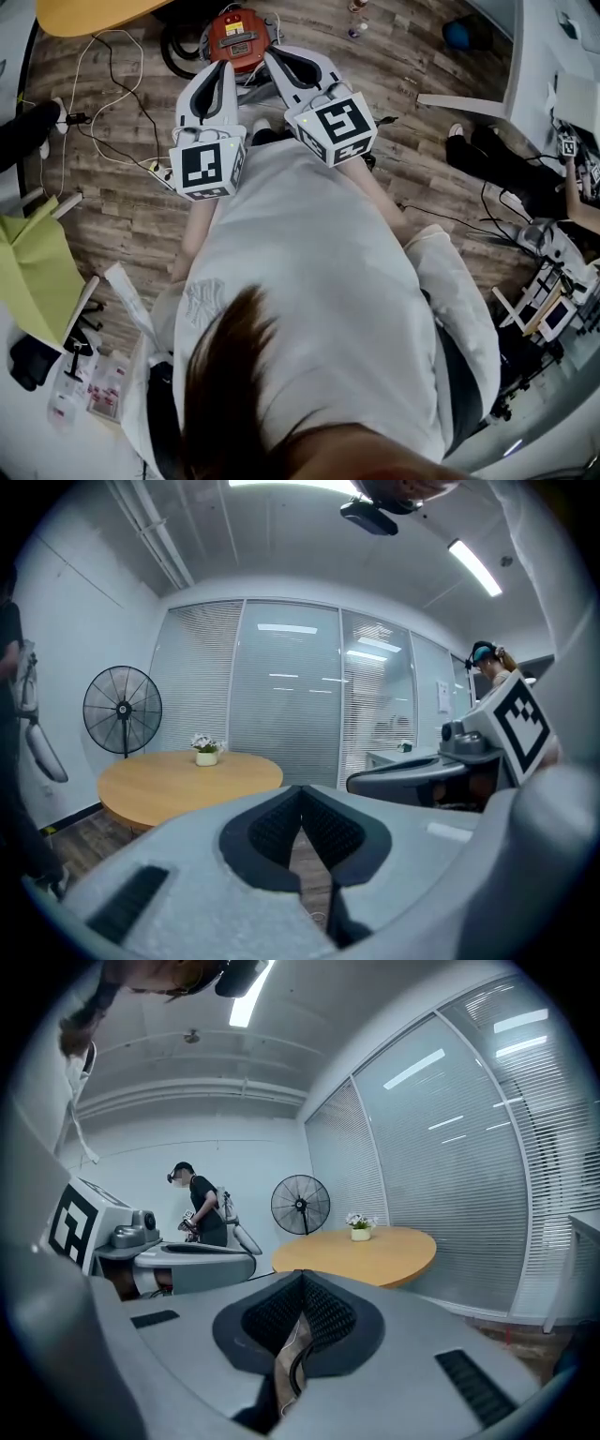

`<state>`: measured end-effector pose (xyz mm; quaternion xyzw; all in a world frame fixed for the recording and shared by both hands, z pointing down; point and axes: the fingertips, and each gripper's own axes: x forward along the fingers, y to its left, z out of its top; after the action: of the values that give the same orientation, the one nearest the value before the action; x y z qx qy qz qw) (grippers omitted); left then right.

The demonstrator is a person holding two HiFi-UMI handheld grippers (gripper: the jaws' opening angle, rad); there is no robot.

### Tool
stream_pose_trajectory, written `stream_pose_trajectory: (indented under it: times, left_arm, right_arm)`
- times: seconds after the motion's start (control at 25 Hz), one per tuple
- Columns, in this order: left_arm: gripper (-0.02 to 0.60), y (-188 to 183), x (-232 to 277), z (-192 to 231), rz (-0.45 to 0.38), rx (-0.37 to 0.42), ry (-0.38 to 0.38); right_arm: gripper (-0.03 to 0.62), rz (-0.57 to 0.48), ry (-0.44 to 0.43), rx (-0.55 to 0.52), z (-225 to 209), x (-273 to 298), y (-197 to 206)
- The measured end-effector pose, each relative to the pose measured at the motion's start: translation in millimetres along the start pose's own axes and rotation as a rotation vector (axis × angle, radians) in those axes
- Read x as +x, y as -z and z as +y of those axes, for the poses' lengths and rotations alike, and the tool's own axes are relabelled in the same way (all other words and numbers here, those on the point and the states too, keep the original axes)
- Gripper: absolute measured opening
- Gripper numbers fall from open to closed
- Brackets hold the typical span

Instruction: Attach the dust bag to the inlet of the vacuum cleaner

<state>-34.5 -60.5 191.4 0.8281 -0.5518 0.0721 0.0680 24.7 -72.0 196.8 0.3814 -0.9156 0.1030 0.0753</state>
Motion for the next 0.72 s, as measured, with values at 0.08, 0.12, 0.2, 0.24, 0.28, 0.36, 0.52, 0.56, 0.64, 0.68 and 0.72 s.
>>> stream_pose_trajectory:
  times: [0.08,0.12,0.2,0.24,0.28,0.36,0.52,0.56,0.64,0.68,0.72]
  left_arm:
    - [0.017,0,1,1,-0.004,-0.008,-0.002]
    - [0.017,-1,1,1,-0.004,-0.009,-0.002]
    - [0.017,0,1,1,-0.004,-0.01,-0.004]
    - [0.017,0,1,1,-0.003,-0.012,-0.005]
    - [0.017,0,1,1,-0.003,-0.014,-0.005]
    - [0.017,1,0,0,-0.004,-0.016,-0.004]
    - [0.017,4,-2,-3,-0.005,-0.019,0.002]
    - [0.017,4,-2,-4,-0.005,-0.02,0.004]
    - [0.017,4,-2,-5,-0.004,-0.021,0.005]
    - [0.017,4,-2,-6,-0.004,-0.022,0.005]
    - [0.017,4,-3,-6,-0.004,-0.023,0.005]
  right_arm:
    - [0.003,0.011,-0.003,-0.005,1,2,2]
    - [0.003,0.016,-0.003,-0.004,1,3,4]
    - [0.003,0.022,-0.002,0.0,1,3,5]
    - [0.003,0.023,-0.001,0.001,1,3,5]
    - [0.003,0.024,-0.001,0.001,1,2,6]
    - [0.003,0.026,0.002,0.0,1,1,8]
    - [0.003,0.03,0.006,0.002,2,-2,12]
    - [0.003,0.032,0.007,0.003,2,-3,12]
    - [0.003,0.034,0.008,0.004,2,-4,13]
    - [0.003,0.034,0.008,0.004,2,-4,13]
    - [0.003,0.035,0.008,0.003,2,-5,13]
